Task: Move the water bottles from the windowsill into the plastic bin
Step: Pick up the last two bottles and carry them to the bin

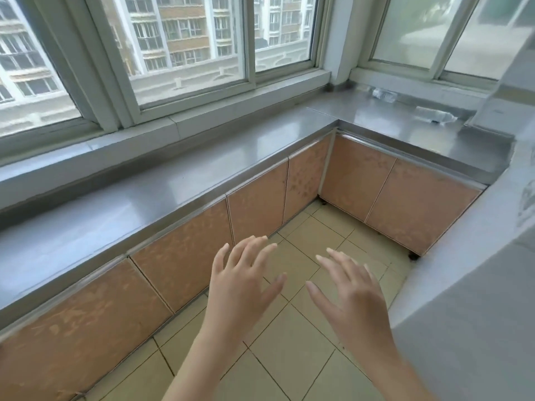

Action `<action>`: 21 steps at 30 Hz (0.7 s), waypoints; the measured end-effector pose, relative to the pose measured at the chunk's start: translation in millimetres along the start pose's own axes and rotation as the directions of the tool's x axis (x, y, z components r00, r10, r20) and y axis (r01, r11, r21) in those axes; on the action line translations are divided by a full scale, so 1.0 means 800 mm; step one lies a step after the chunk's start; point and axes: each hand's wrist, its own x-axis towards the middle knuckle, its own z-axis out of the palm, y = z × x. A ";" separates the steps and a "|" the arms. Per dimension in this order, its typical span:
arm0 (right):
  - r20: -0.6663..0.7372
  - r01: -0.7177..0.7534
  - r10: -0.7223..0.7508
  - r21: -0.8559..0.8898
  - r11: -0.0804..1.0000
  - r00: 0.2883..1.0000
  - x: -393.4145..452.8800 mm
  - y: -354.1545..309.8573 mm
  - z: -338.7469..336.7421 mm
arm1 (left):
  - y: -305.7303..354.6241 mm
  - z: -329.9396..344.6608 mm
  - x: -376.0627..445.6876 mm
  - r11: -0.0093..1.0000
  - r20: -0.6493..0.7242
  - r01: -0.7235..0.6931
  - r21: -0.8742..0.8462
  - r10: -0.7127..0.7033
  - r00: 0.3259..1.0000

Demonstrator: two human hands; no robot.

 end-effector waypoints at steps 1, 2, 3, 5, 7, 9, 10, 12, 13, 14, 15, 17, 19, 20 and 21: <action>-0.013 -0.015 0.015 -0.012 1.000 1.000 0.017 0.003 0.004 | -0.005 0.009 0.021 1.000 0.007 -0.015 -0.002 0.015 1.000; -0.027 -0.031 0.031 -0.016 0.999 0.999 0.033 0.008 0.007 | -0.008 0.019 0.040 1.000 0.014 -0.029 -0.009 0.029 0.999; -0.042 -0.045 0.045 -0.018 0.999 0.998 0.049 0.013 0.009 | -0.010 0.029 0.060 0.999 0.013 -0.048 -0.017 0.048 0.999; -0.061 -0.064 0.062 -0.029 0.998 0.996 0.084 0.027 0.015 | -0.013 0.053 0.101 0.996 0.001 -0.084 -0.031 0.084 0.996; -0.075 -0.086 0.084 -0.033 0.996 0.994 0.125 0.048 0.021 | -0.015 0.080 0.145 0.994 -0.010 -0.102 -0.036 0.101 0.995; -0.098 -0.097 0.093 -0.038 0.995 0.991 0.167 0.074 0.028 | -0.012 0.110 0.190 0.995 -0.027 -0.095 -0.039 0.094 0.995; -0.114 -0.093 0.088 -0.042 0.995 0.990 0.190 0.088 0.031 | -0.010 0.125 0.213 0.995 -0.040 -0.088 -0.040 0.087 0.995; -0.132 -0.082 0.075 -0.049 0.995 0.988 0.238 0.119 0.037 | -0.002 0.154 0.262 0.996 -0.057 -0.085 -0.033 0.083 0.995; -0.130 -0.086 0.080 -0.045 0.995 0.988 0.263 0.135 0.040 | 0.002 0.169 0.286 0.996 -0.055 -0.087 -0.028 0.086 0.995; -0.126 -0.093 0.088 -0.041 0.995 0.988 0.287 0.151 0.041 | 0.007 0.182 0.309 0.996 -0.050 -0.089 -0.023 0.087 0.995; -0.122 -0.098 0.093 -0.039 0.994 0.988 0.310 0.166 0.042 | 0.011 0.195 0.332 0.996 -0.045 -0.090 -0.021 0.089 0.995; -0.126 -0.097 0.092 -0.037 0.995 0.988 0.352 0.194 0.044 | 0.021 0.218 0.375 0.995 -0.049 -0.101 -0.021 0.100 0.994; -0.140 -0.087 0.081 -0.037 0.996 0.987 0.394 0.220 0.043 | 0.031 0.241 0.420 0.994 -0.060 -0.105 -0.027 0.104 0.993; -0.141 -0.088 0.082 -0.035 0.996 0.987 0.414 0.234 0.044 | 0.035 0.253 0.440 0.994 -0.058 -0.103 -0.031 0.101 0.993; -0.141 -0.091 0.086 -0.035 0.995 0.986 0.433 0.247 0.044 | 0.038 0.265 0.460 0.994 -0.053 -0.101 -0.032 0.099 0.994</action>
